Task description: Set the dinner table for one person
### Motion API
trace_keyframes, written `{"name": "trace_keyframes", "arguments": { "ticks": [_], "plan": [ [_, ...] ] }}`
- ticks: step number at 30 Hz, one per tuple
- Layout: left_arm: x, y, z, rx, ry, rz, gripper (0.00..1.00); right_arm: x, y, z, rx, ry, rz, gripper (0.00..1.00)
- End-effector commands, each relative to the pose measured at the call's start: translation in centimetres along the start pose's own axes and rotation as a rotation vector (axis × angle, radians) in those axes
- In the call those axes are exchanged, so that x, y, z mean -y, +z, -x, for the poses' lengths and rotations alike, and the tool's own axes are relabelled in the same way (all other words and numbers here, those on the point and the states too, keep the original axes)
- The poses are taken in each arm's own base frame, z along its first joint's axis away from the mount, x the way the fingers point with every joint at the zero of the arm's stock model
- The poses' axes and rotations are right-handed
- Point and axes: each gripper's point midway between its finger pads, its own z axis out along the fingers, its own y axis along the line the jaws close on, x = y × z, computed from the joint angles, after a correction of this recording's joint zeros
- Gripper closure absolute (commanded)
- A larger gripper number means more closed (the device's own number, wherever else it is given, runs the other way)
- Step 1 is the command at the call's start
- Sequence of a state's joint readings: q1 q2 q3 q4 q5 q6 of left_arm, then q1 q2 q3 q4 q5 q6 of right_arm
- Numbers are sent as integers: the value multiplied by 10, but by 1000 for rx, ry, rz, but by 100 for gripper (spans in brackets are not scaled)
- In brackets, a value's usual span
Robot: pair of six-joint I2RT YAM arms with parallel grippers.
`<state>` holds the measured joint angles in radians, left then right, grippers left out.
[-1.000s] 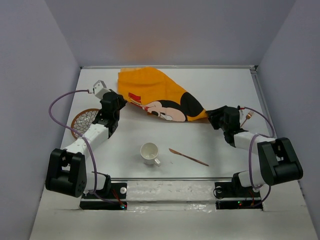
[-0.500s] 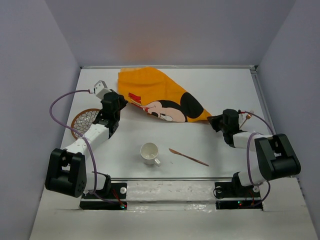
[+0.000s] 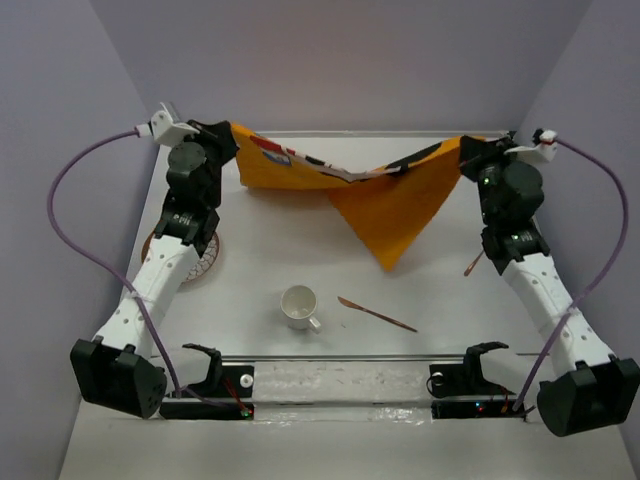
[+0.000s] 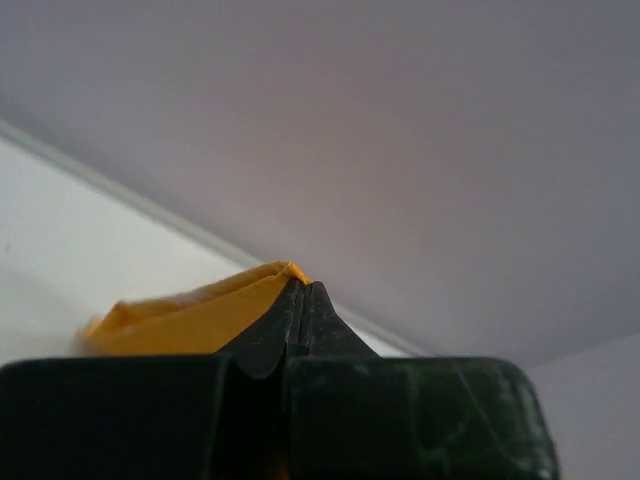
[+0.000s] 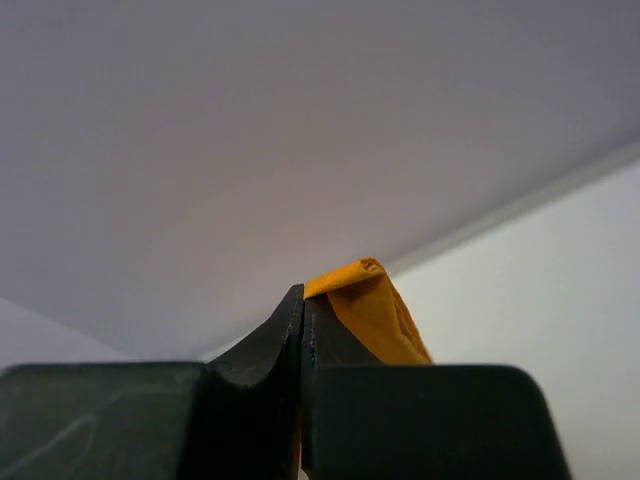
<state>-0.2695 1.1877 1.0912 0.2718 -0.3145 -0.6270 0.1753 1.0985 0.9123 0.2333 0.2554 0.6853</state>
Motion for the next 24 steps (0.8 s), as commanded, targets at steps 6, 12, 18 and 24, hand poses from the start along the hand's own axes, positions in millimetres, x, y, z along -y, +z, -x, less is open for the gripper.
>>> {"name": "trace_keyframes", "arguments": {
  "ticks": [6,12,18,24],
  "plan": [
    [97,-64,148,277,-68,-253,100,-82,-54,151,268,-272,101,100],
    [80,-45,121,230,-44,-200,100,-77,-30,138,225,-304,68,100],
    [53,12,76,128,-4,-131,100,-63,22,100,126,-359,28,100],
    [51,83,79,56,14,-114,100,-75,75,116,135,-372,52,100]
  ]
}}
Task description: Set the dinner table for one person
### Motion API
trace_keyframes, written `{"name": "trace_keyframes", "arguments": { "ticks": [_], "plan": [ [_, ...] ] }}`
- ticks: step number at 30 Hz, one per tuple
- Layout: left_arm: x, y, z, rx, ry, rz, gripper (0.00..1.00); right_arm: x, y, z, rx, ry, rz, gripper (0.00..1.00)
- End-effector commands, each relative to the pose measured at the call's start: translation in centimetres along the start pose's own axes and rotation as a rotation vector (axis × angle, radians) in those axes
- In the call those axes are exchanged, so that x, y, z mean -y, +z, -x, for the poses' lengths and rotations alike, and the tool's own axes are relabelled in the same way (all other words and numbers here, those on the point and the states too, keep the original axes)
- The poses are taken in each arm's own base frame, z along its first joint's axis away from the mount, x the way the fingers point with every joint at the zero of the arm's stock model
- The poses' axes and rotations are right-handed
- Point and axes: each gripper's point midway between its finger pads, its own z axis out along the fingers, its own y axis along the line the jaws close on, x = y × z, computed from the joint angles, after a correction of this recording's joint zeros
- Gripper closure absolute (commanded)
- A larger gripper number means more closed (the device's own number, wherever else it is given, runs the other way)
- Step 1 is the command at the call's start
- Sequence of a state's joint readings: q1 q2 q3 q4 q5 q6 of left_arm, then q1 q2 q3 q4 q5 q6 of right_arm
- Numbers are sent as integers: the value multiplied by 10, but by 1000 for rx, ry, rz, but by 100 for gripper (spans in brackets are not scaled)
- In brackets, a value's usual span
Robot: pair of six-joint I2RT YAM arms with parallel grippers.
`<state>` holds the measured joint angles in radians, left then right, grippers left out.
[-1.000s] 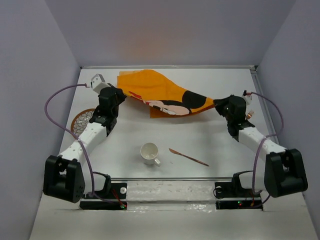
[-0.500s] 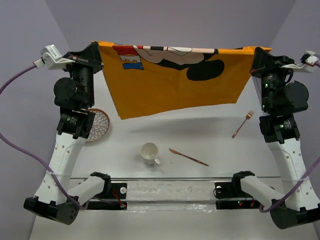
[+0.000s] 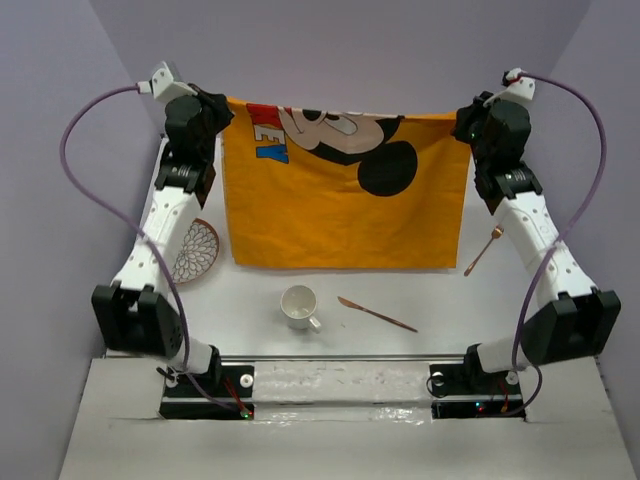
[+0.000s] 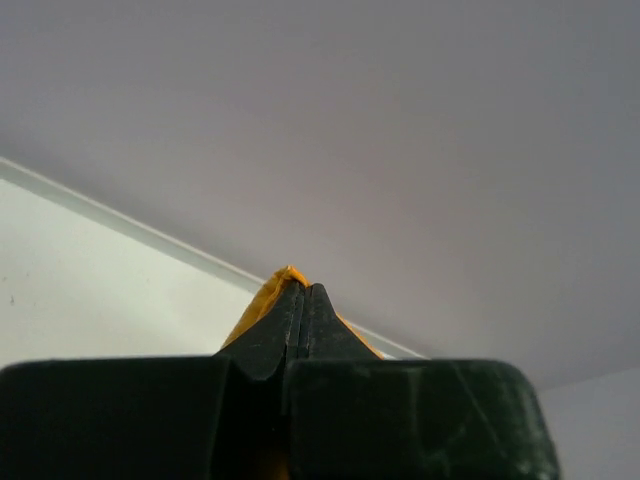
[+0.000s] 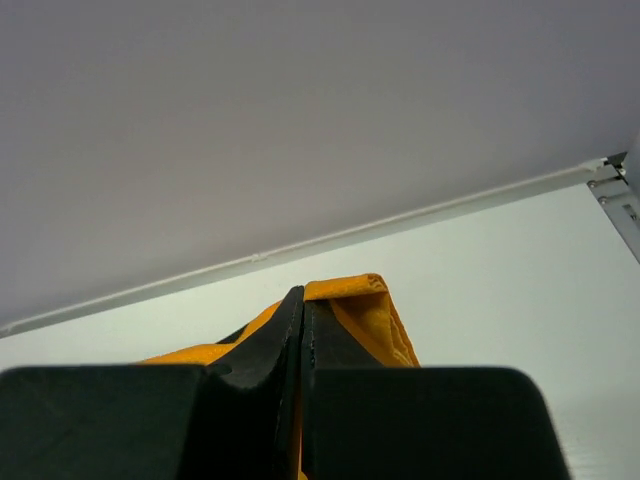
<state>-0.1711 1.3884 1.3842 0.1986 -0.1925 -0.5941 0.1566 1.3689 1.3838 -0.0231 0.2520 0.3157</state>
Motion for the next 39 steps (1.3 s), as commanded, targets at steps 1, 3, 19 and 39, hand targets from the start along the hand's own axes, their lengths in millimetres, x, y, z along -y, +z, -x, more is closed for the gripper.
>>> {"name": "trace_keyframes", "arguments": {
  "ticks": [1,3,19,39],
  "plan": [
    [51,33,72,97,-26,-128,100,-18,30,78,161,7,57,100],
    [52,52,63,39,-30,-131,100,-21,35,116,201,9,61,100],
    [-80,0,-75,-121,-84,25,100,53,19,-78,-103,43,-38,100],
    [-218,-113,-235,-355,-127,248,100,115,-63,-306,-608,184,-154,100]
  ]
}}
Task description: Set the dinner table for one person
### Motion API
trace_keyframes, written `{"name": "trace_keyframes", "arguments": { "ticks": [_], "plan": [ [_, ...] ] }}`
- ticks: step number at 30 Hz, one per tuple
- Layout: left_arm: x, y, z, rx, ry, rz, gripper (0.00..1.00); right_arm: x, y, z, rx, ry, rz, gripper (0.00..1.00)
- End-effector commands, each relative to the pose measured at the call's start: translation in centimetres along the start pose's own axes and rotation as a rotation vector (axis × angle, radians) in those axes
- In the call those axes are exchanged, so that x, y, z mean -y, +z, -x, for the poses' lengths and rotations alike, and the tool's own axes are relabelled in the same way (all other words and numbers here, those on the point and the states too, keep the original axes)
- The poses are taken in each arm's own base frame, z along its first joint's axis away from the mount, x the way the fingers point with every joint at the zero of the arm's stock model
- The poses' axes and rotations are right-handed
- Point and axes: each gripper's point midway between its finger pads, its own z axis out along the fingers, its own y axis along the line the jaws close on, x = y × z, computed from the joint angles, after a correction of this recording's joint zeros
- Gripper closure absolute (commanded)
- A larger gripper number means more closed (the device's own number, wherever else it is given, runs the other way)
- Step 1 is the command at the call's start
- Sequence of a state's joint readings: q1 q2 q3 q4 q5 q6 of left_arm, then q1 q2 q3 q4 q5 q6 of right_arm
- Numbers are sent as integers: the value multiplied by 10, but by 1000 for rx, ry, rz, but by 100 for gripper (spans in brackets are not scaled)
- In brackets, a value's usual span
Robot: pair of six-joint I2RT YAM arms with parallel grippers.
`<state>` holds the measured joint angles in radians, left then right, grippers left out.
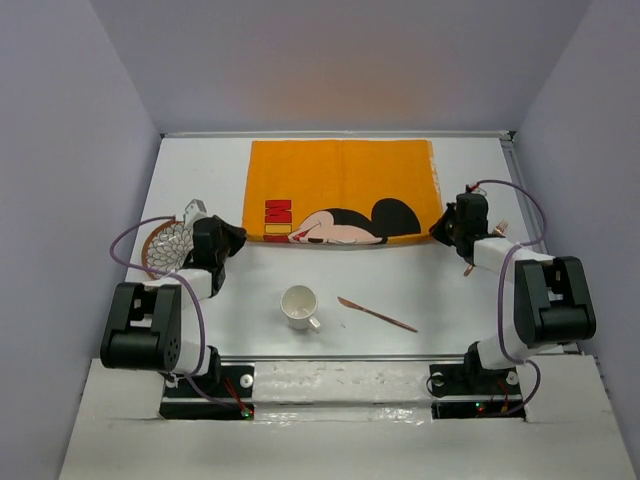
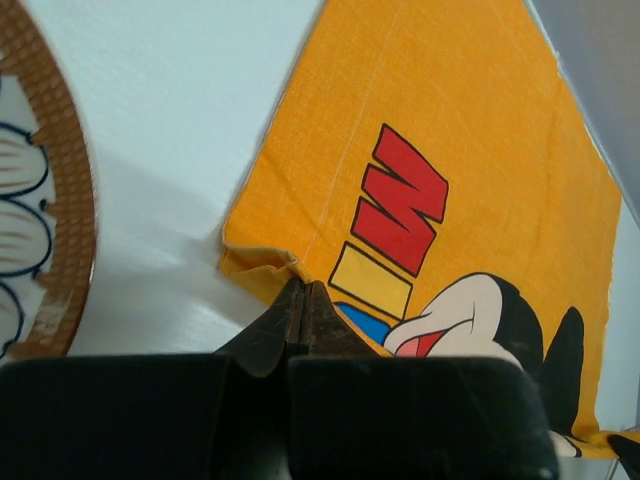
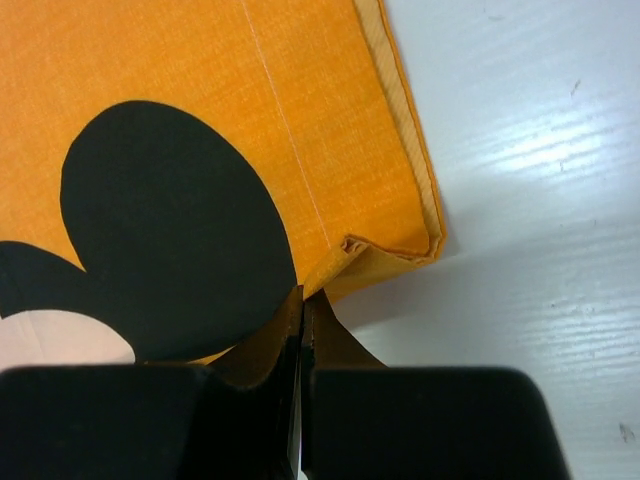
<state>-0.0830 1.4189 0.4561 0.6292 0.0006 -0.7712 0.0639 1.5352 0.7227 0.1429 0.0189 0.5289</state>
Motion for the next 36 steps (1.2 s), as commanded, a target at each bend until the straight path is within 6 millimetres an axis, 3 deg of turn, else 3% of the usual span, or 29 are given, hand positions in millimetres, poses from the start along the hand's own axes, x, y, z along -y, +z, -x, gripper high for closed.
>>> {"name": "trace_keyframes", "arguments": {
  "ticks": [1,7,23,26,29,30,31,32,35,36],
  "plan": [
    [2,-15,13,93,-12,-41,100,0,-10,3,34,37,23,100],
    [-12,-31,-3,72,13,-45,100,8,-17,-13,2,49,7,100],
    [-21,-59,-12,86,26,-82,100,11,-39,-43,-53,87,55,100],
    [-23,-60,-14,84,27,-80,98,15,-40,-49,-62,86,47,100],
    [-23,-61,-14,85,27,-79,90,16,-41,-52,-66,88,46,100],
    [-19,-61,-16,71,28,-98,85,17,-41,-52,-67,86,45,91],
    [-16,-63,-15,68,23,-111,69,17,-43,-50,-55,87,42,84],
    [-13,-65,-15,67,20,-121,65,17,-43,-48,-48,84,40,70],
    [5,-73,0,104,-6,-169,52,11,-52,-34,-19,76,48,49],
    [12,-79,7,120,-10,-190,44,8,-56,-29,-7,71,58,48]
  ]
}}
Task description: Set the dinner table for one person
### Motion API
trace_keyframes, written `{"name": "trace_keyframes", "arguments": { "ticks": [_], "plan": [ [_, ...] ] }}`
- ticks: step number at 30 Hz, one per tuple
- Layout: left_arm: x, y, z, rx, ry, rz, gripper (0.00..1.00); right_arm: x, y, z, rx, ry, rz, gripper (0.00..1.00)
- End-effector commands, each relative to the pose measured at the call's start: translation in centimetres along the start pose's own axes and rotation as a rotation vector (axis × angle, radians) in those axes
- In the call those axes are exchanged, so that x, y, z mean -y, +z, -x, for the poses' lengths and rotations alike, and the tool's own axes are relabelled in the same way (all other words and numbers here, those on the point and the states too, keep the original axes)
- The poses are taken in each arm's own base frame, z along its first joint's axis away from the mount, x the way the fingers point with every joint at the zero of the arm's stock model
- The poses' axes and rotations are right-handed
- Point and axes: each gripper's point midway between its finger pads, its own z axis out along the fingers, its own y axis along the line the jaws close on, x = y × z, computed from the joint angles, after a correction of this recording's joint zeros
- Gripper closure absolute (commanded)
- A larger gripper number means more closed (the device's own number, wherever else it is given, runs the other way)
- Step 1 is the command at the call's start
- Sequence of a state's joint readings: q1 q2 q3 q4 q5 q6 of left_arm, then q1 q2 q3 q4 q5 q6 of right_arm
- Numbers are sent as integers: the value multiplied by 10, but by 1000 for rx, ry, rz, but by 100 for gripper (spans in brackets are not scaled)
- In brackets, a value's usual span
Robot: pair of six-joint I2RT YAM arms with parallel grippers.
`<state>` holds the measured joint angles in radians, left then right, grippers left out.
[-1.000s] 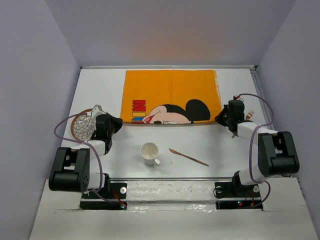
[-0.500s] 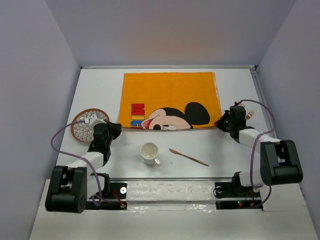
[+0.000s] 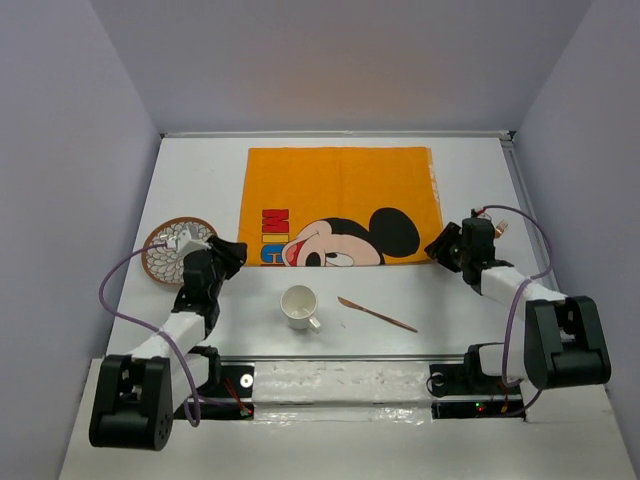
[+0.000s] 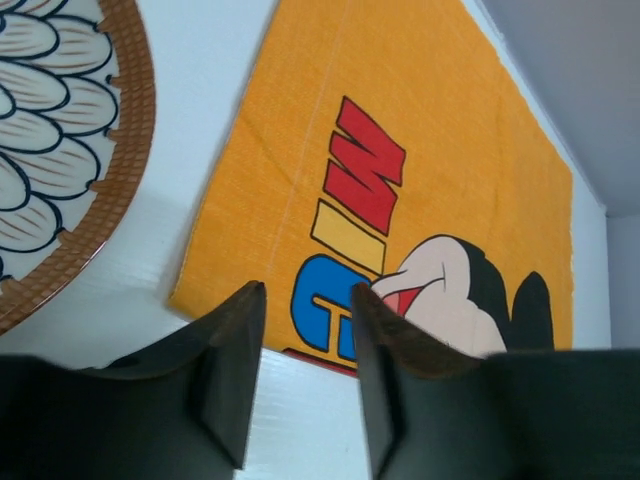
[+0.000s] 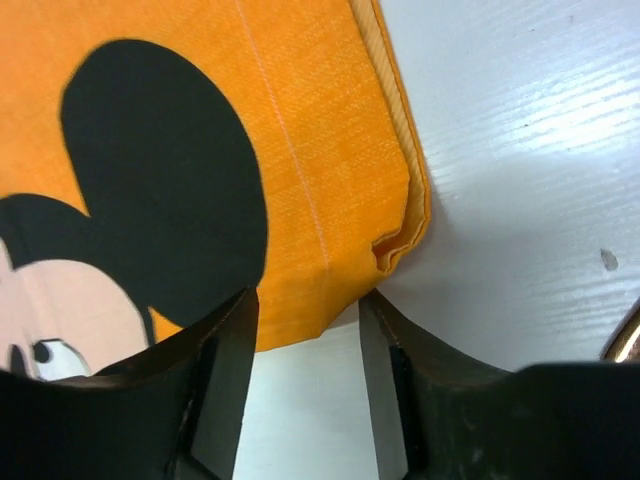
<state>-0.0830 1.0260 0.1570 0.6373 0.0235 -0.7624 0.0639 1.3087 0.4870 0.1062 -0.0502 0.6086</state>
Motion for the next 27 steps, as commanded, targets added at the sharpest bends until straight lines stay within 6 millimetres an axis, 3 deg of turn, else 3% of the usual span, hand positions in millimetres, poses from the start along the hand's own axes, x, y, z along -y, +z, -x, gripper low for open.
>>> {"name": "trace_keyframes", "arguments": {
  "ticks": [1,3,5,9,12,13,16,17,20,23,25,27],
  "plan": [
    [37,-12,31,82,-19,-108,37,-16,-17,29,81,-17,41,47],
    [54,-19,48,122,-26,-142,27,-30,-32,44,118,-25,79,42],
    [68,-30,61,152,-28,-171,1,-42,-42,52,134,-36,120,41],
    [115,-57,105,242,7,-265,1,-75,-74,60,160,-73,229,33],
    [147,-78,128,255,85,-314,1,-123,-102,49,152,-154,355,24],
    [154,-82,133,258,108,-327,1,-121,-103,51,163,-154,346,22],
    [192,-112,156,280,213,-415,1,-175,-131,19,107,-261,481,14],
    [188,-111,154,271,238,-399,1,-174,-128,18,101,-265,474,14],
    [208,-135,165,288,355,-448,1,-222,-153,-28,19,-385,595,12],
    [201,-142,161,267,423,-416,1,-241,-150,-58,-25,-460,593,12],
    [194,-142,155,257,488,-398,1,-263,-163,-86,-68,-527,646,12],
    [180,-135,147,253,512,-356,1,-268,-153,-112,-110,-587,615,12]
  ]
}}
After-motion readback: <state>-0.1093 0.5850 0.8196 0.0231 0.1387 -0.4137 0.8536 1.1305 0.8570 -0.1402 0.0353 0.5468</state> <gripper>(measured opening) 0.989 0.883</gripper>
